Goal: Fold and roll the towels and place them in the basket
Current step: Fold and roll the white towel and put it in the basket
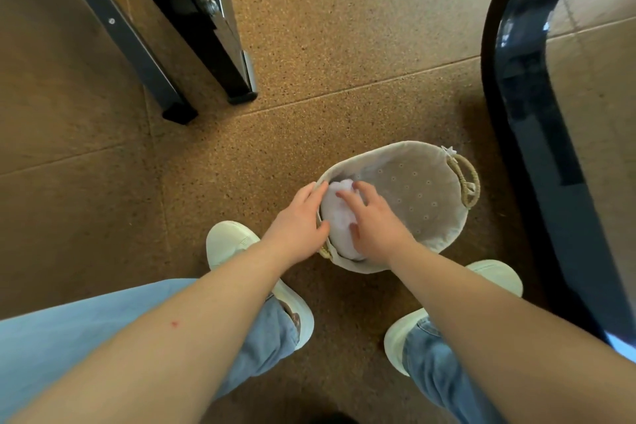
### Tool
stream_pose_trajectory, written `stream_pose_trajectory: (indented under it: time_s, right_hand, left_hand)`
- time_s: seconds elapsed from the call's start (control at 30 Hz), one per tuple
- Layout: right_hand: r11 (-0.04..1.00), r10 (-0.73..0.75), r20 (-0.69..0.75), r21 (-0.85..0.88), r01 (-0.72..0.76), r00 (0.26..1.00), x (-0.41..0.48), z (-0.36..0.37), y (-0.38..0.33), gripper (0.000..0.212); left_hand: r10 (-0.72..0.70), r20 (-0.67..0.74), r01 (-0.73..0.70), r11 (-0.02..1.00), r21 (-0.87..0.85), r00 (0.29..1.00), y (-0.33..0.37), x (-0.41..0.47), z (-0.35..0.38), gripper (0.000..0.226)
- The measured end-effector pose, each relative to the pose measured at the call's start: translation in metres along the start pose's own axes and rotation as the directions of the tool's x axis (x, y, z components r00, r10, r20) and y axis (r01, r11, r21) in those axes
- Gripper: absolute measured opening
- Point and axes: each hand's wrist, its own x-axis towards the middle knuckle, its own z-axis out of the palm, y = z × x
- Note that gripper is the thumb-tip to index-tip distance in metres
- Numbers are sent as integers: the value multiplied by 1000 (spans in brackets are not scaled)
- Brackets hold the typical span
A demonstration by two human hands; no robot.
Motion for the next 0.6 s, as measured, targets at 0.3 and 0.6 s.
stream_pose_trajectory:
  time_s: [0.3,0.6]
  right_hand:
    - [940,44,325,-334,71,945,16,-5,-10,109]
    - [852,27,192,-517,78,981,14,-2,-19,107]
  left_hand:
    - [-15,-11,15,1000,-16,1000,-3,3,3,75]
    - [-3,-9,3,999,-47,1000,-3,5,3,78]
